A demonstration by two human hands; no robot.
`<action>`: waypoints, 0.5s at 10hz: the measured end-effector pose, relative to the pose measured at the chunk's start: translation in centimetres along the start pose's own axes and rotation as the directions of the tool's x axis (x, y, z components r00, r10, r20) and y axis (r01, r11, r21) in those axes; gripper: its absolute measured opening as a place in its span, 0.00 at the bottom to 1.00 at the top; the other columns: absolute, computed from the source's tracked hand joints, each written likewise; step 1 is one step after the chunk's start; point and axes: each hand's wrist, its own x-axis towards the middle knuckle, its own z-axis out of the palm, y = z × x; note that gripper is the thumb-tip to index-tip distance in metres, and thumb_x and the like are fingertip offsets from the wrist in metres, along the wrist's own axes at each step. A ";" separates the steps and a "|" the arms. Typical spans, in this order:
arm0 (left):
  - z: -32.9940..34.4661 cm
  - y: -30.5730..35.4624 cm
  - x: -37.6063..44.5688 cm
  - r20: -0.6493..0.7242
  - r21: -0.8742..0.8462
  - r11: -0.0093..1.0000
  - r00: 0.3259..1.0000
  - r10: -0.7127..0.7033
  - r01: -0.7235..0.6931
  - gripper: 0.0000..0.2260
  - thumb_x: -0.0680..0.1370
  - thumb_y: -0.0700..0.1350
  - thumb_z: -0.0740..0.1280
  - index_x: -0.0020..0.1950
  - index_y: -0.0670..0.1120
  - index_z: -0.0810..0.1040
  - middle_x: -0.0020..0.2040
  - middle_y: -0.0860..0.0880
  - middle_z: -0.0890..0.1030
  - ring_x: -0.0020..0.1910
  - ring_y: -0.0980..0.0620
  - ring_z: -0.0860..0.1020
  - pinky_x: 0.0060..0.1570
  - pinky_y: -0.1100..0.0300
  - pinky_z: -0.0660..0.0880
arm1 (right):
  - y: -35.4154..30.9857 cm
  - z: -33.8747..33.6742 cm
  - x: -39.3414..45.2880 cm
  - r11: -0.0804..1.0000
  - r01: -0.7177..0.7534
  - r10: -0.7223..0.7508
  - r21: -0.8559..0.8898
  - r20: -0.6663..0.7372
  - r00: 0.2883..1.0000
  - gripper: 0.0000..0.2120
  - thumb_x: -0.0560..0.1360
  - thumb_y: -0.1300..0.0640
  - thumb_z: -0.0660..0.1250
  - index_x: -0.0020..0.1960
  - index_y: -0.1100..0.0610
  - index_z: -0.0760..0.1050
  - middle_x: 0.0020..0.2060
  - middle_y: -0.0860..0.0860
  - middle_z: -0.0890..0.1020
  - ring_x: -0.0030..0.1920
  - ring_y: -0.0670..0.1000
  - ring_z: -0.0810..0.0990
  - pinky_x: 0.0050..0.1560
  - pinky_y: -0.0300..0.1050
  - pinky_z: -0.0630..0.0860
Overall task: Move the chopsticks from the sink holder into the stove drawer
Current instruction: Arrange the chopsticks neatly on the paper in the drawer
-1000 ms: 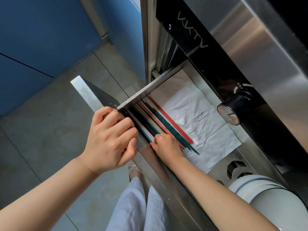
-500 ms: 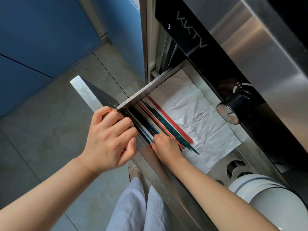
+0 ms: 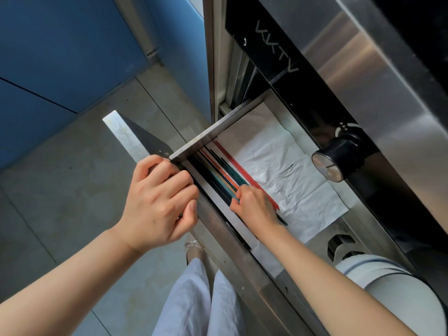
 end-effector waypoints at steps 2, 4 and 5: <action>-0.1 0.0 0.1 0.007 0.008 1.000 1.000 -0.001 0.001 0.19 0.79 0.45 0.52 0.34 0.43 0.76 0.36 0.46 0.78 0.34 0.42 0.72 0.53 0.48 0.66 | 3.9 -2.7 1.2 0.994 -0.111 0.112 0.026 -0.052 0.992 0.07 0.75 0.59 0.68 0.41 0.61 0.74 0.36 0.51 0.76 0.36 0.51 0.76 0.32 0.42 0.75; -0.1 0.0 0.1 0.012 0.007 1.000 1.000 -0.001 0.001 0.19 0.79 0.45 0.52 0.34 0.43 0.76 0.36 0.46 0.78 0.34 0.42 0.73 0.53 0.48 0.66 | 5.2 -3.1 2.1 0.990 -0.138 0.138 -0.008 -0.010 0.990 0.07 0.76 0.58 0.67 0.43 0.61 0.75 0.36 0.52 0.77 0.36 0.53 0.78 0.32 0.44 0.74; -0.2 0.1 0.1 0.017 0.007 1.000 1.000 -0.005 0.004 0.19 0.79 0.46 0.52 0.34 0.43 0.76 0.36 0.46 0.78 0.34 0.41 0.73 0.53 0.47 0.66 | 4.7 -3.0 1.9 0.994 -0.106 0.107 0.015 -0.015 0.994 0.07 0.77 0.57 0.66 0.48 0.61 0.77 0.41 0.53 0.80 0.40 0.52 0.80 0.40 0.46 0.81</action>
